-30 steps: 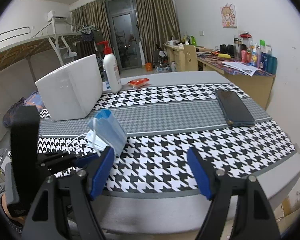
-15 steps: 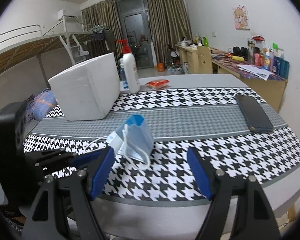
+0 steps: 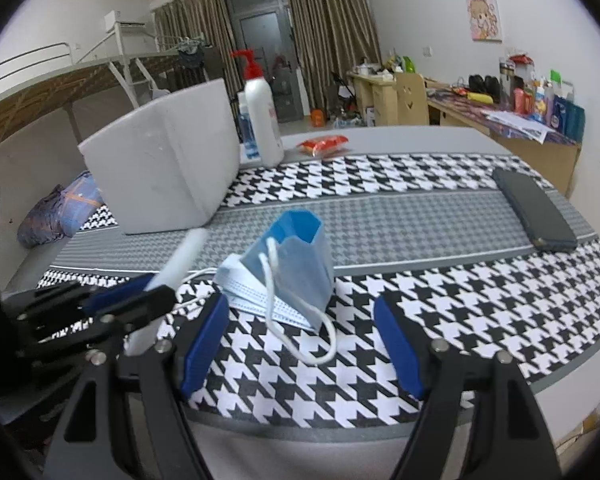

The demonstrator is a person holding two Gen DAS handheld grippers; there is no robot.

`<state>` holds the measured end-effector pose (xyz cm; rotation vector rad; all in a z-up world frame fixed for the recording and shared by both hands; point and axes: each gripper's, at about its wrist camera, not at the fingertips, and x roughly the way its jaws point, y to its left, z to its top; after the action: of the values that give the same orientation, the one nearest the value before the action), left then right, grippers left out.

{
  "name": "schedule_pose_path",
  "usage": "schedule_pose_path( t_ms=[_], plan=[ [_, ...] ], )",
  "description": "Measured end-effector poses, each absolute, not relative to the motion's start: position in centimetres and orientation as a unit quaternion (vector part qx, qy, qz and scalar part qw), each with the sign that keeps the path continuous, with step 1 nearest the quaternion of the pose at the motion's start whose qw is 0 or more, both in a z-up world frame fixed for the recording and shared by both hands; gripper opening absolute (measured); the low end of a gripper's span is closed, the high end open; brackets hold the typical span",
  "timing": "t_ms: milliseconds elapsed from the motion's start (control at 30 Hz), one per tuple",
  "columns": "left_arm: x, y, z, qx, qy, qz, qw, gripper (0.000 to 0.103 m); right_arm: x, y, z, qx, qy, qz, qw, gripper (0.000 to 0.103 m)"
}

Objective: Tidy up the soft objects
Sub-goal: 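Grasp the blue face mask by its ear loop with the right gripper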

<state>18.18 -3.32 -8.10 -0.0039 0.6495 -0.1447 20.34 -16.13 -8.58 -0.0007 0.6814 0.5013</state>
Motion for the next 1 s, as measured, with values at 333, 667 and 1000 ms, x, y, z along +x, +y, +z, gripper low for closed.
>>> schedule_pose_path(
  t_ms=[333, 667, 1000],
  plan=[
    [19.2, -2.7, -8.5, -0.011, 0.330, -0.076, 0.941, 0.016, 21.9, -15.2, -9.5, 0.006, 0.353, 0.224, 0.909, 0.061],
    [19.8, -2.6, -8.7, -0.012, 0.335, -0.081, 0.939, 0.016, 23.2, -14.8, -11.0, 0.009, 0.386, 0.219, 0.896, 0.023],
    [19.2, -2.4, -7.9, -0.009, 0.324, -0.076, 0.943, 0.016, 22.5, -15.7, -9.7, 0.008, 0.374, 0.205, 0.905, 0.007]
  ],
)
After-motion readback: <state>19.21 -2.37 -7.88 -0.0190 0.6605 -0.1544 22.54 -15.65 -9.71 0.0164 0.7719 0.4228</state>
